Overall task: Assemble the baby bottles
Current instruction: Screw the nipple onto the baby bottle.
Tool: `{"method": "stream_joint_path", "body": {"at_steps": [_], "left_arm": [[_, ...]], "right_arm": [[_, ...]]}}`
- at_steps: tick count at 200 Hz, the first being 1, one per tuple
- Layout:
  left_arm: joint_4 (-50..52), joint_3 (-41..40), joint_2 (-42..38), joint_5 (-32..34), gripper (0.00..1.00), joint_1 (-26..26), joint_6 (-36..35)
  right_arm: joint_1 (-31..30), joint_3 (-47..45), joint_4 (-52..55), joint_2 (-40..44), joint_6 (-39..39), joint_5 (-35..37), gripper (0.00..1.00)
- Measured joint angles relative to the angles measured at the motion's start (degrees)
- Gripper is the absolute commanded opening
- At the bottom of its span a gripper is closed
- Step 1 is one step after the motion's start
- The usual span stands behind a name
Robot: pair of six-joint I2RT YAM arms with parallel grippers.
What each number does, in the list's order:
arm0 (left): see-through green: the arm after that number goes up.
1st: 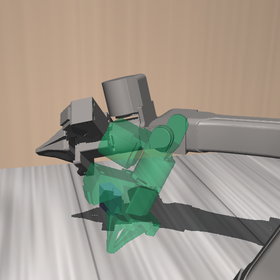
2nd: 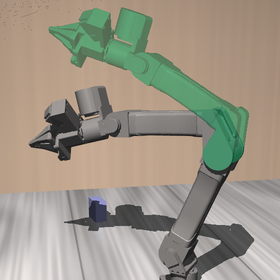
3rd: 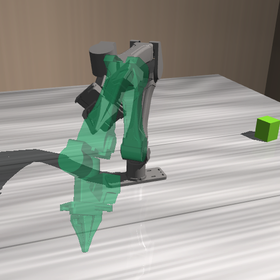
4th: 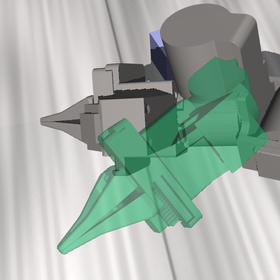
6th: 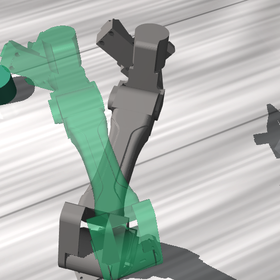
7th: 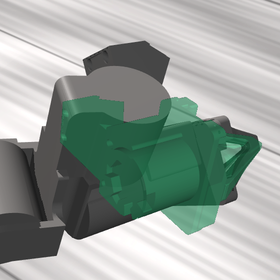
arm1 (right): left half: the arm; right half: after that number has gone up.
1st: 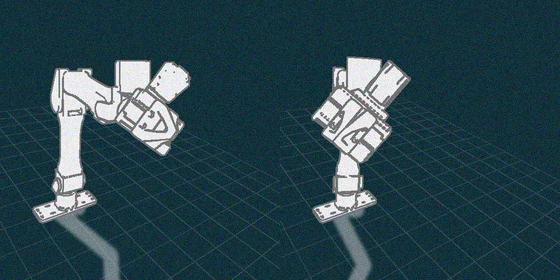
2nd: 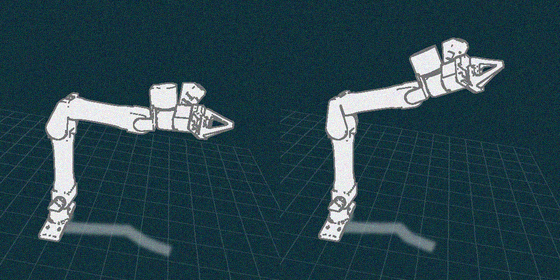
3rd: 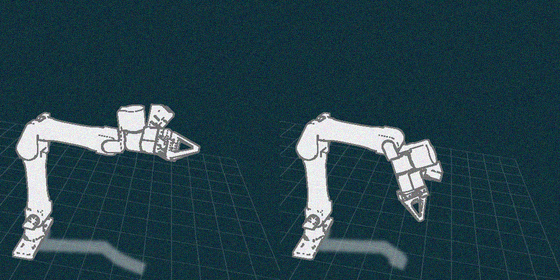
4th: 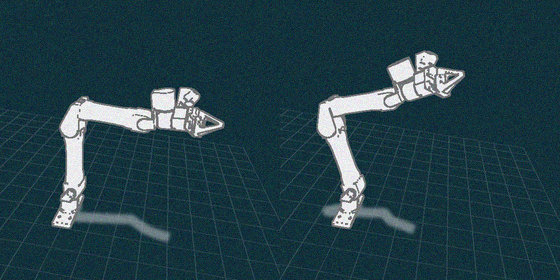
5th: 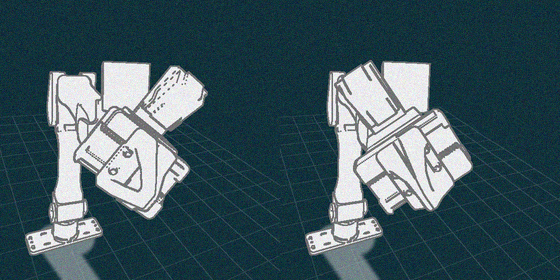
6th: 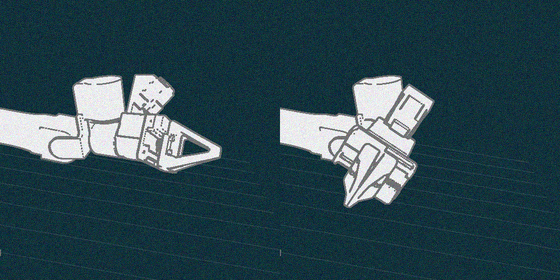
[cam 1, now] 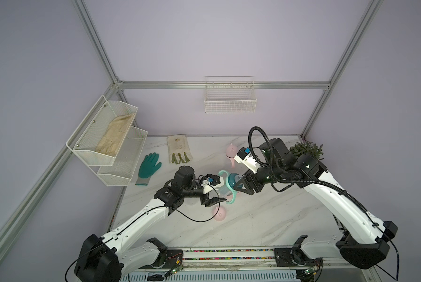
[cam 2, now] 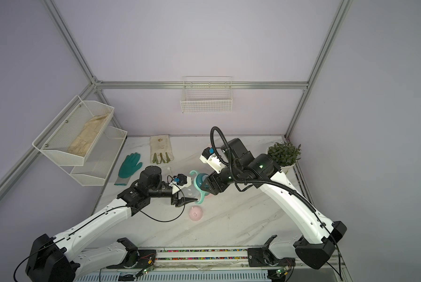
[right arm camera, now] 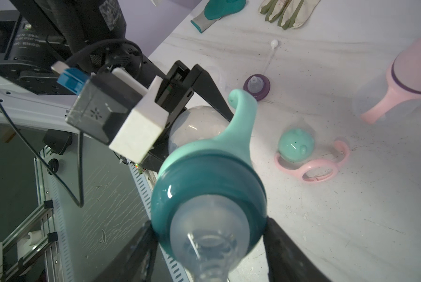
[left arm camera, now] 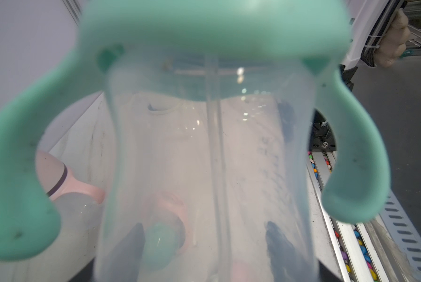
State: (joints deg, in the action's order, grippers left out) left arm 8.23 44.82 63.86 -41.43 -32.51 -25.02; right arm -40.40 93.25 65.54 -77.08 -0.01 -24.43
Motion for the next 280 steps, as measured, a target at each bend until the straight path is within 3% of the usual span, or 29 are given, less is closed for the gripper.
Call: {"method": "stream_joint_path", "body": {"at_steps": [33,54,105,191,243,280], "left_arm": [[1.5,0.0,0.0,1.2,0.00,0.3,0.0],[3.1,0.0,0.0,2.4,0.00,0.6,-0.1],[3.0,0.1,0.6,2.7,0.00,0.3,0.0],[1.7,0.1,0.9,5.1,0.00,0.2,0.0],[-5.7,-1.7,-0.3,18.1,0.00,0.1,0.0],[-12.6,-3.5,-0.9,27.3,0.00,-0.6,0.0]], "right_arm": [[0.1,-2.2,-2.6,0.1,1.0,-0.2,0.60],[0.3,-4.0,-4.5,0.2,2.0,-0.1,0.75],[0.1,-5.0,-6.6,-0.7,2.5,0.1,0.77],[0.1,-5.2,-9.0,-1.1,3.9,1.6,0.45],[0.6,-10.5,-21.6,0.2,9.0,4.7,0.20],[1.2,-12.1,-29.3,-0.2,12.6,5.7,0.08]]}}
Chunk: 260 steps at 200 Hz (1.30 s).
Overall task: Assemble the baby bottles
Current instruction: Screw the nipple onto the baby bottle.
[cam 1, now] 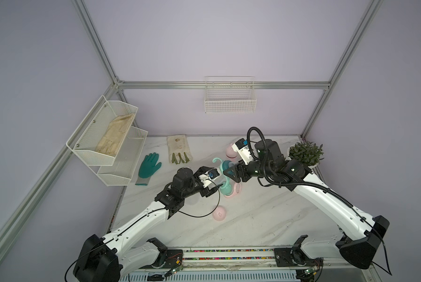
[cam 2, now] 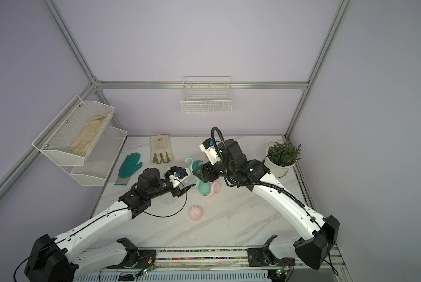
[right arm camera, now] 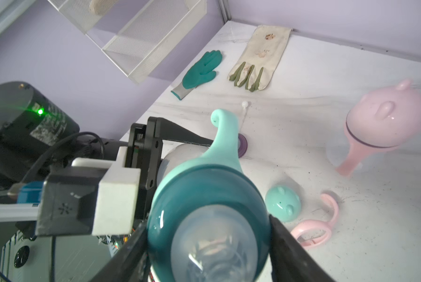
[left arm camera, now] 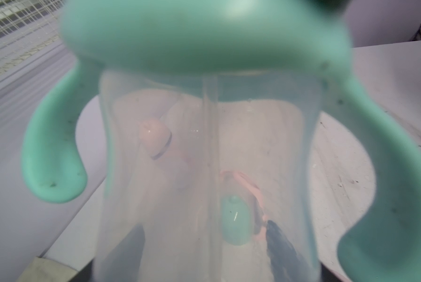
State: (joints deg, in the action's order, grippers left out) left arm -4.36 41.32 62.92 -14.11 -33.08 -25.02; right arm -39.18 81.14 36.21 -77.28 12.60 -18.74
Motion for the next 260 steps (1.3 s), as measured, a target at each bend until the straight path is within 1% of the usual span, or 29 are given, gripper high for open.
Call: {"method": "stream_joint_path", "body": {"at_steps": [30,55,72,78,86,90,103,106,124,141,158,207,260], "left_arm": [[-4.7,-1.2,-0.5,6.9,0.00,0.0,-0.1],[-7.0,-2.8,-0.7,13.3,0.00,0.1,-0.2],[-7.1,-3.3,-0.8,15.5,0.00,0.5,-0.7],[-6.9,-3.4,-0.9,16.0,0.00,0.5,-0.8],[-6.8,-3.4,-1.0,17.1,0.00,0.6,-0.7],[-7.0,-3.4,-1.0,17.4,0.00,0.8,-0.6],[-8.0,-3.4,-1.2,17.6,0.00,1.1,-0.6],[-8.2,-3.4,-1.2,17.6,0.00,1.1,-0.7],[-9.0,-3.4,-1.1,17.2,0.00,1.0,-0.7],[-9.7,-3.4,-1.0,16.4,0.00,1.0,-0.9],[-10.2,-3.4,-1.0,15.7,0.00,1.0,-0.9],[-11.0,-3.7,-1.0,13.5,0.00,1.0,-1.3],[-10.6,-3.7,-0.4,9.7,0.00,0.7,-3.2]], "right_arm": [[0.6,0.0,-5.2,-1.7,3.3,-0.2,0.00],[0.7,0.0,-8.8,-4.5,6.7,-0.6,0.00],[0.8,0.1,-9.7,-5.9,7.8,-1.6,0.01],[0.8,0.1,-9.7,-6.2,7.6,-1.8,0.04],[0.9,0.2,-9.1,-6.2,7.7,-2.2,0.11],[0.9,0.3,-8.8,-6.2,7.6,-2.6,0.17],[1.0,1.0,-8.2,-6.3,7.5,-3.7,0.44],[1.1,1.2,-8.0,-6.3,7.6,-4.0,0.48],[1.2,2.8,-6.9,-6.3,6.7,-5.8,0.62],[1.2,4.3,-5.3,-6.3,6.1,-6.8,0.71],[1.2,5.7,-3.5,-6.3,5.7,-7.3,0.75],[2.1,9.6,0.9,-7.6,5.3,-6.7,0.76],[3.2,12.4,1.2,-10.1,5.4,-6.7,0.77]]}}
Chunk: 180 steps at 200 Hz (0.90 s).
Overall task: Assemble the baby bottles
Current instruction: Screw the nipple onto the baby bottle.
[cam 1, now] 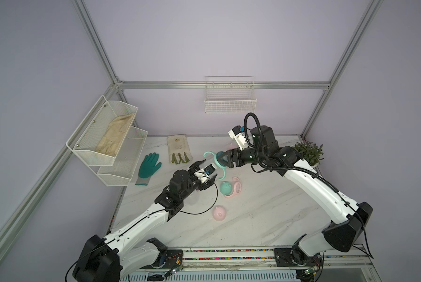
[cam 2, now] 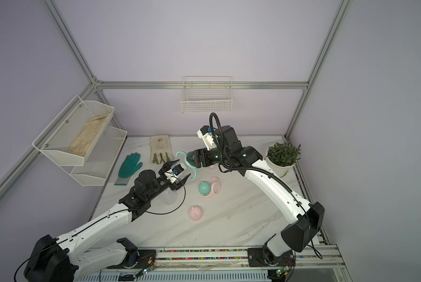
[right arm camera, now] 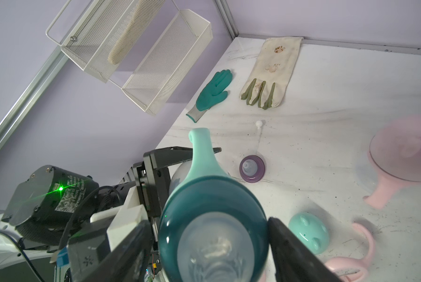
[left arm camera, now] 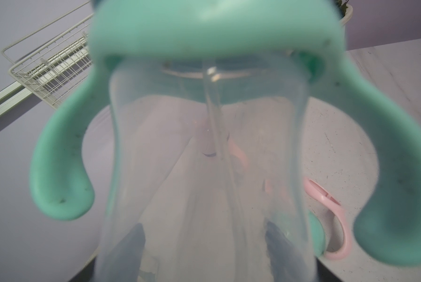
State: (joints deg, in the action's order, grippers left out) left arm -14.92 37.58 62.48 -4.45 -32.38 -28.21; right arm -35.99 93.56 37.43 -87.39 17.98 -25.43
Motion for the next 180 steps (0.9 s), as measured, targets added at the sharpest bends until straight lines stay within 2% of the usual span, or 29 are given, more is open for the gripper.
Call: {"method": "stream_joint_path", "body": {"at_steps": [93,155,180], "left_arm": [[0.4,0.0,0.7,0.1,0.00,0.0,-1.3],[0.6,-0.6,0.7,-0.8,0.00,0.0,-1.6],[1.1,-0.7,0.7,-2.9,0.00,0.0,-1.5]], "right_arm": [[0.5,1.8,5.3,-2.7,-0.5,-2.1,0.75],[0.5,2.0,7.3,-2.7,-1.4,-2.5,0.45],[0.7,1.6,8.2,-2.2,-4.2,-3.0,0.33]]}}
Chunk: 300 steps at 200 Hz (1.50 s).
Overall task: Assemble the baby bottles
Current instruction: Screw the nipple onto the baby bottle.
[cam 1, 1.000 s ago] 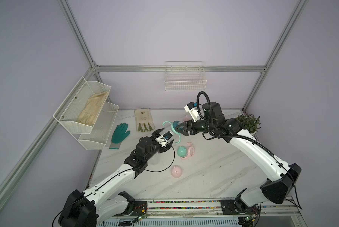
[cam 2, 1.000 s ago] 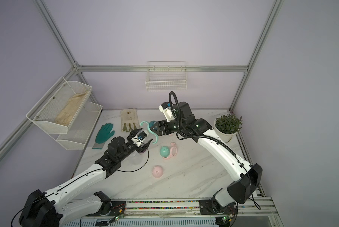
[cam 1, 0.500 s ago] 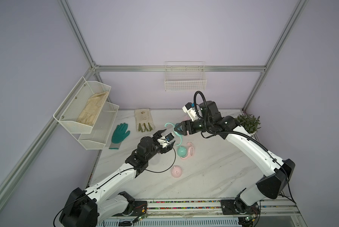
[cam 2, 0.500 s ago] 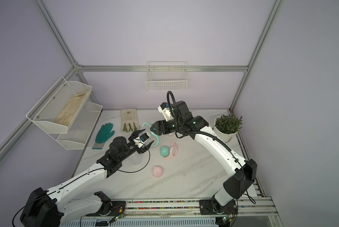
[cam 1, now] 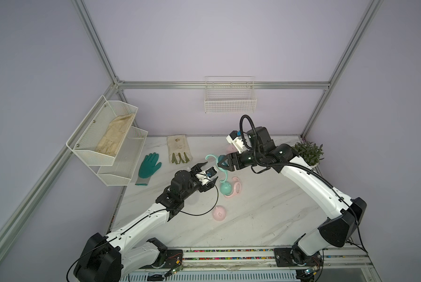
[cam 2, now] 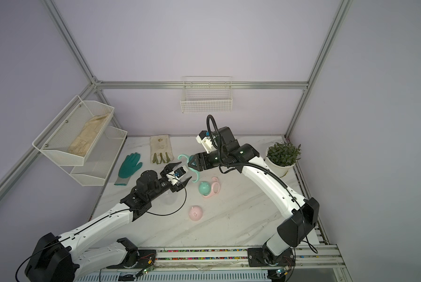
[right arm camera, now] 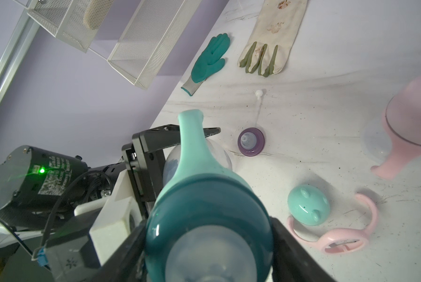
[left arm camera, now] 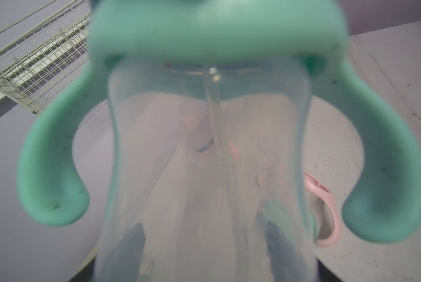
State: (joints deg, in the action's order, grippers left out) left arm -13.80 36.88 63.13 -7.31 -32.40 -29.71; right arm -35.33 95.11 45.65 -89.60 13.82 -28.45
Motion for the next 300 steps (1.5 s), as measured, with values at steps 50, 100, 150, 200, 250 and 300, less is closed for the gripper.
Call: {"method": "stream_joint_path", "body": {"at_steps": [50,100,150,200,250,300], "left_arm": [[4.9,0.1,-3.0,-11.6,0.00,0.0,3.9],[5.0,2.9,-6.3,-30.4,0.00,0.0,12.9],[3.2,4.5,-5.0,-44.3,0.00,-0.2,21.4],[3.1,4.8,-2.7,-52.4,0.00,-0.1,25.5],[2.1,5.2,-2.6,-56.8,0.00,-0.1,27.3],[1.0,5.2,-2.6,-54.4,0.00,-0.1,29.6]], "right_arm": [[-0.1,-4.2,2.1,5.7,-8.6,-1.4,0.17],[-0.4,-6.6,4.2,16.3,-18.0,-5.5,0.09],[-0.3,-7.1,6.6,20.1,-27.7,-10.9,0.10],[0.0,-9.0,6.7,21.4,-30.7,-15.6,0.10],[0.0,-9.7,5.3,22.3,-30.9,-19.3,0.09],[0.3,-10.7,2.8,22.3,-30.3,-19.1,0.06]]}}
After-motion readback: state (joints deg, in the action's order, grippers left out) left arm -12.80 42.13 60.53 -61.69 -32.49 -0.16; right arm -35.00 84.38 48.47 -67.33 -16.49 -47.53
